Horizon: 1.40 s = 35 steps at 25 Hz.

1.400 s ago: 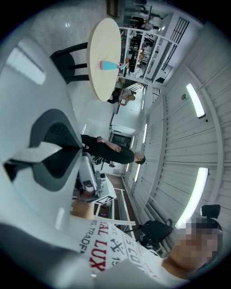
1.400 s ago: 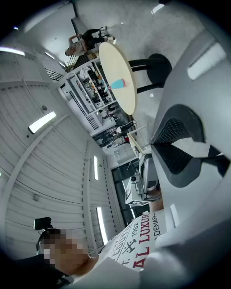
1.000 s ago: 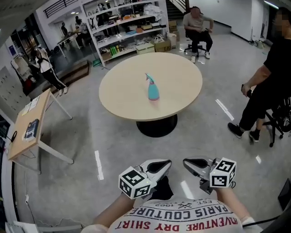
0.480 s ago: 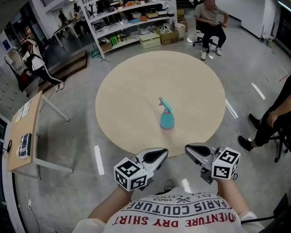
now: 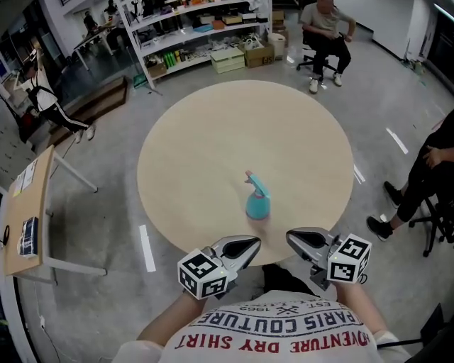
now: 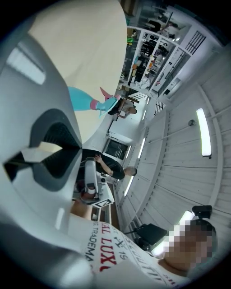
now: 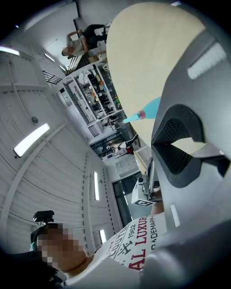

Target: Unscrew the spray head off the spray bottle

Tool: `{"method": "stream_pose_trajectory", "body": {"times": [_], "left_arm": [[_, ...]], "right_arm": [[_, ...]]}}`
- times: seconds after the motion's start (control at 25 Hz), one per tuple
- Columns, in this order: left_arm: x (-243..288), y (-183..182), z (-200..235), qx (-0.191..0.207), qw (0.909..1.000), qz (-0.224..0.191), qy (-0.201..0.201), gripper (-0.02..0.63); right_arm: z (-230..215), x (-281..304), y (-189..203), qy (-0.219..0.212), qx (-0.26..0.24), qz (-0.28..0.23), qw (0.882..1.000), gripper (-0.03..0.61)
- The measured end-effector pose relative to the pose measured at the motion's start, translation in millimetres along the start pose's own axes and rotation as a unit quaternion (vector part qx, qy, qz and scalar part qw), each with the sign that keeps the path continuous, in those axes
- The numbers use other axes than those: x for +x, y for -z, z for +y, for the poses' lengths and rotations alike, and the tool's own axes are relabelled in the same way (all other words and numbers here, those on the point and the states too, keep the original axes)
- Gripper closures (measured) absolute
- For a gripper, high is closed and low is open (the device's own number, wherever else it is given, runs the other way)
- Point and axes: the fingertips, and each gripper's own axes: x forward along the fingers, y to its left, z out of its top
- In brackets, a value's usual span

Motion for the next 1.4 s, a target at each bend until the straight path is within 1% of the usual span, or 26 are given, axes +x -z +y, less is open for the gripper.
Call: {"method": "stream_pose_trajectory", "body": {"times": [0.24, 0.32, 0.36, 0.4, 0.48, 0.52, 0.6, 0.72, 0.76, 0.84, 0.88, 0.92, 1.04, 1.16, 1.28, 1.32, 1.36, 1.4], "left_arm": [[13, -10, 29, 0.034, 0.9991, 0.002, -0.024, 0.612], [20, -3, 45, 0.052, 0.9978, 0.013, -0.038, 0.612], [25, 3, 55, 0.054, 0.9973, 0.020, -0.046, 0.610], [31, 7, 68, 0.049, 0.9969, 0.027, -0.055, 0.489], [43, 15, 91, 0.040, 0.9958, 0.041, -0.072, 0.399], [49, 21, 101, 0.041, 0.9946, 0.051, -0.080, 0.365], [60, 35, 119, 0.060, 0.9905, 0.077, -0.096, 0.264], [82, 51, 139, 0.093, 0.9848, 0.099, -0.108, 0.202], [90, 56, 144, 0.098, 0.9839, 0.105, -0.106, 0.199], [103, 66, 152, 0.102, 0.9830, 0.113, -0.102, 0.201], [105, 69, 155, 0.103, 0.9831, 0.113, -0.101, 0.248], [106, 72, 156, 0.103, 0.9832, 0.112, -0.101, 0.275], [105, 73, 156, 0.103, 0.9827, 0.112, -0.106, 0.278], [105, 71, 154, 0.101, 0.9816, 0.115, -0.114, 0.281], [106, 69, 152, 0.091, 0.9795, 0.120, -0.134, 0.281], [107, 69, 152, 0.086, 0.9785, 0.121, -0.143, 0.281], [107, 69, 152, 0.081, 0.9776, 0.122, -0.152, 0.281], [108, 69, 151, 0.076, 0.9766, 0.121, -0.160, 0.281]], "right_arm": [[-22, 10, -7, -0.007, 0.011, 0.008, 1.000, 0.583], [-31, 12, -5, -0.007, 0.018, 0.009, 1.000, 0.583], [-35, 12, -3, -0.007, 0.022, 0.011, 1.000, 0.583], [-40, 12, -3, -0.006, 0.026, 0.014, 1.000, 0.583], [-49, 10, -4, -0.004, 0.031, 0.018, 0.999, 0.583], [-53, 9, -5, -0.003, 0.033, 0.020, 0.999, 0.583], [-59, 7, -5, -0.002, 0.041, 0.022, 0.999, 0.583], [-72, 9, 0, -0.002, 0.054, 0.032, 0.998, 0.583], [-76, 12, 1, -0.003, 0.053, 0.037, 0.998, 0.583], [-81, 20, 5, -0.007, 0.037, 0.052, 0.998, 0.583], [-82, 25, 7, -0.011, 0.028, 0.058, 0.998, 0.583], [-83, 28, 9, -0.014, 0.022, 0.062, 0.998, 0.583], [-83, 34, 12, -0.017, 0.008, 0.069, 0.997, 0.583], [-87, 42, 11, 0.005, -0.026, 0.076, 0.997, 0.581], [-89, 56, 4, 0.036, -0.069, 0.077, 0.994, 0.573], [-90, 61, 0, 0.045, -0.086, 0.073, 0.993, 0.507], [-90, 67, -4, 0.054, -0.102, 0.068, 0.991, 0.464], [-92, 73, -7, 0.062, -0.119, 0.064, 0.989, 0.441]]}}
